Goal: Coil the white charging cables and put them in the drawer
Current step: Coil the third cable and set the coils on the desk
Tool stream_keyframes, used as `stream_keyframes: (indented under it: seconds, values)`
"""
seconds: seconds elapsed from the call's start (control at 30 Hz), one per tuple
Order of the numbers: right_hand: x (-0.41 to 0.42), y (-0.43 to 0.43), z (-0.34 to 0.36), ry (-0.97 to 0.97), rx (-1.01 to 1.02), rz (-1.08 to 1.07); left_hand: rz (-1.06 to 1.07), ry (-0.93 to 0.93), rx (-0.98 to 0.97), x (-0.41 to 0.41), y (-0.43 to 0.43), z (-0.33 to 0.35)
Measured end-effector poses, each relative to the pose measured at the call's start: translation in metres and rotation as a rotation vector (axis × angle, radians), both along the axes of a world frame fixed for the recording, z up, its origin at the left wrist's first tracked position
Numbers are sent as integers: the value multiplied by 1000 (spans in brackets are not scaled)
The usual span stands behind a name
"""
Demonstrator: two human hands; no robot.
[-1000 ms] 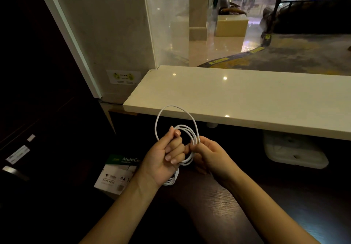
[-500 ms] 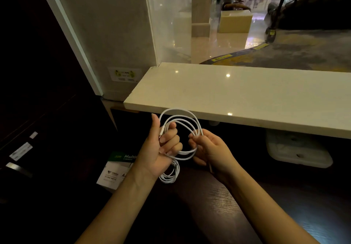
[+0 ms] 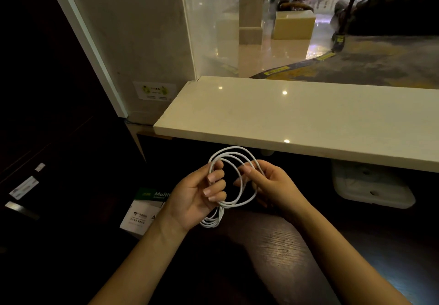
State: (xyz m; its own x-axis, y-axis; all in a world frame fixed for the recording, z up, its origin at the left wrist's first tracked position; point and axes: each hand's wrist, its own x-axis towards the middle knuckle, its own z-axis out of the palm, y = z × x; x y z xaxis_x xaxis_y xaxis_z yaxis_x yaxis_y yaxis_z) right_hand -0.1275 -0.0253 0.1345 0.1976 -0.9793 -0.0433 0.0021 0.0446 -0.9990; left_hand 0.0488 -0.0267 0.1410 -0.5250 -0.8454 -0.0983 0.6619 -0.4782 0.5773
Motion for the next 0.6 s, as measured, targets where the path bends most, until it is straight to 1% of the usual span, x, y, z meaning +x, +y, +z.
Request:
stream_keyframes:
  seconds: [0.07, 0.13, 0.2, 0.23, 0.3, 0.33, 0.37, 0.47, 0.6]
  values:
    - [-2, -3, 3, 44, -55, -18, 26, -74, 7, 0, -1, 1]
    - [-4, -6, 7, 72, -87, 15, 49, -119, 12, -2, -1, 4]
    - [-4, -8, 11, 103, -88, 83, 41, -124, 18, -3, -2, 5]
    - [-3, -9, 11, 151, -90, 108, 27, -130, 17, -4, -2, 5]
    - [1, -11, 8, 238, -93, 113, 4, -161, 3, -6, -1, 6]
    - [2, -11, 7, 228, -81, 103, 6, -182, -13, -7, -1, 6]
    - [3, -11, 6, 168, -58, 102, 15, -201, -29, -7, -1, 6]
    - [-3, -15, 5, -109, 9, 160, 36, -223, -49, -4, -1, 7]
    - [-11, -19, -6, -372, 81, 342, 58, -173, -33, -3, 4, 9]
